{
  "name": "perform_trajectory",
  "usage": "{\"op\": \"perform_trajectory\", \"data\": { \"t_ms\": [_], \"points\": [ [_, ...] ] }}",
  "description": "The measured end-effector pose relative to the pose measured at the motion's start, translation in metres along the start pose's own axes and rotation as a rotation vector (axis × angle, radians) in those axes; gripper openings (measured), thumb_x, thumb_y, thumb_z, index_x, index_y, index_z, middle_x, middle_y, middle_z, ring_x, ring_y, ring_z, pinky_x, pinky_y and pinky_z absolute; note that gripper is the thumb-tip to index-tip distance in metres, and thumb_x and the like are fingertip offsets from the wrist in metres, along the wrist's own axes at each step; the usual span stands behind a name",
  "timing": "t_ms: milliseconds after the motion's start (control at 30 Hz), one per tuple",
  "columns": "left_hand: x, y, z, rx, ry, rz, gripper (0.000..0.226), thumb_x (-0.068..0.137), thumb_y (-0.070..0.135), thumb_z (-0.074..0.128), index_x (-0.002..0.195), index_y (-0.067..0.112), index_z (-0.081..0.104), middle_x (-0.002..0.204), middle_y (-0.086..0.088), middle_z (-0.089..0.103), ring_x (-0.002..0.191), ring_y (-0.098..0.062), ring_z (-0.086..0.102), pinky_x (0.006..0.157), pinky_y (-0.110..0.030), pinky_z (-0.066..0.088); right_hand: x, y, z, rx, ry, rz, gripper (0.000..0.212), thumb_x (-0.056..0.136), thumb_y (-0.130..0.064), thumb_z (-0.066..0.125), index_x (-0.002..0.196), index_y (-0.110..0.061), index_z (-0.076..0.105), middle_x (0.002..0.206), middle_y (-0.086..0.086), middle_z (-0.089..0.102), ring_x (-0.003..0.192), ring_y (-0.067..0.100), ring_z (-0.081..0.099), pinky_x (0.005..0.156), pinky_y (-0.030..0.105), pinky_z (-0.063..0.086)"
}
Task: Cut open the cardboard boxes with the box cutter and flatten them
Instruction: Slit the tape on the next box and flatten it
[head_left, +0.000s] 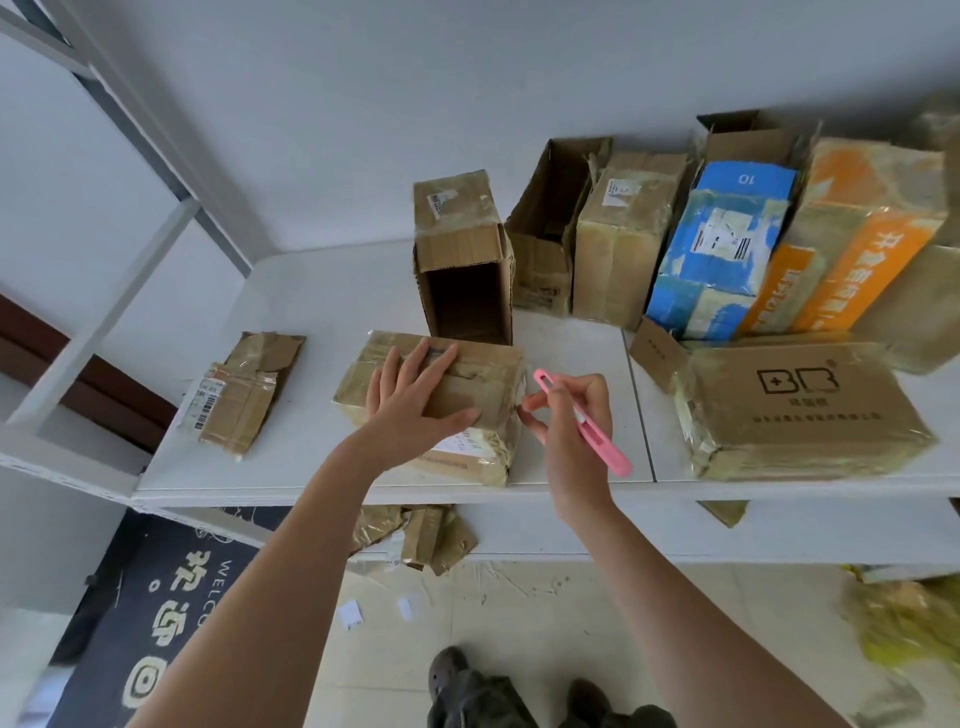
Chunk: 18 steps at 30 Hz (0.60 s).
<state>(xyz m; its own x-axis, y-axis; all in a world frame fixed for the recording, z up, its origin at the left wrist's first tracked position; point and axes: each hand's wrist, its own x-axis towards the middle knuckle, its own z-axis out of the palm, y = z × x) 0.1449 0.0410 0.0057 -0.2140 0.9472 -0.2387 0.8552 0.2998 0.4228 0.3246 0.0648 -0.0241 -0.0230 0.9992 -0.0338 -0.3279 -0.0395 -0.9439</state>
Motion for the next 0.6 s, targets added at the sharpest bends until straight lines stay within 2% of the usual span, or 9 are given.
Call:
{"op": "perform_trajectory", "data": {
  "t_ms": [100,200,333,433,500,600],
  "points": [
    [-0.001,0.002,0.0,-0.001,0.007,0.002,0.078,0.089,0.058,0.056,0.152,0.05,0.009,0.162,0.017,-0.011,0.147,-0.014,-0.024,0.115,-0.036,-0.019,0.003,0.0,0.002,-0.032,0.008,0.004,0.011,0.1,-0.011,0.053,0.09,-0.015,0.051,0.082,0.011,0.065,0.079,0.016,0.067,0.083,0.057,0.057],
    [-0.001,0.002,0.0,-0.003,0.008,0.003,0.078,0.09,0.057,0.056,0.152,0.049,0.01,0.162,0.016,-0.01,0.147,-0.013,-0.024,0.115,-0.036,-0.019,0.005,0.001,0.002,-0.057,0.008,-0.014,0.012,0.101,-0.012,0.053,0.09,-0.015,0.051,0.086,0.016,0.064,0.078,0.016,0.067,0.082,0.059,0.056],
    [-0.002,0.003,-0.001,-0.01,0.004,0.006,0.078,0.091,0.056,0.056,0.152,0.048,0.01,0.162,0.015,-0.01,0.147,-0.013,-0.024,0.116,-0.038,-0.018,0.005,0.004,0.004,-0.102,0.021,-0.049,0.013,0.101,-0.012,0.053,0.089,-0.017,0.05,0.082,0.01,0.065,0.078,0.018,0.067,0.08,0.059,0.056],
    [-0.001,0.003,-0.001,-0.001,0.003,0.007,0.077,0.091,0.055,0.056,0.152,0.048,0.009,0.162,0.016,-0.01,0.147,-0.013,-0.024,0.116,-0.038,-0.018,0.009,0.002,0.004,-0.205,-0.01,-0.129,0.014,0.101,-0.012,0.052,0.087,-0.015,0.048,0.074,0.003,0.064,0.072,0.014,0.066,0.07,0.05,0.058],
    [-0.001,0.002,-0.001,0.007,0.003,0.009,0.077,0.092,0.055,0.055,0.153,0.048,0.009,0.162,0.015,-0.011,0.147,-0.014,-0.024,0.116,-0.039,-0.018,0.012,-0.002,0.004,-0.283,-0.055,-0.193,0.013,0.098,-0.018,0.051,0.087,-0.012,0.046,0.067,-0.001,0.061,0.063,0.014,0.062,0.06,0.045,0.054],
    [-0.002,0.002,-0.001,0.012,-0.006,0.012,0.077,0.093,0.055,0.054,0.153,0.047,0.007,0.162,0.015,-0.012,0.147,-0.014,-0.025,0.116,-0.039,-0.018,0.012,-0.005,0.0,-0.353,-0.111,-0.25,0.014,0.096,-0.019,0.049,0.085,-0.011,0.044,0.066,0.011,0.057,0.06,0.029,0.058,0.054,0.051,0.048]
  ]
}}
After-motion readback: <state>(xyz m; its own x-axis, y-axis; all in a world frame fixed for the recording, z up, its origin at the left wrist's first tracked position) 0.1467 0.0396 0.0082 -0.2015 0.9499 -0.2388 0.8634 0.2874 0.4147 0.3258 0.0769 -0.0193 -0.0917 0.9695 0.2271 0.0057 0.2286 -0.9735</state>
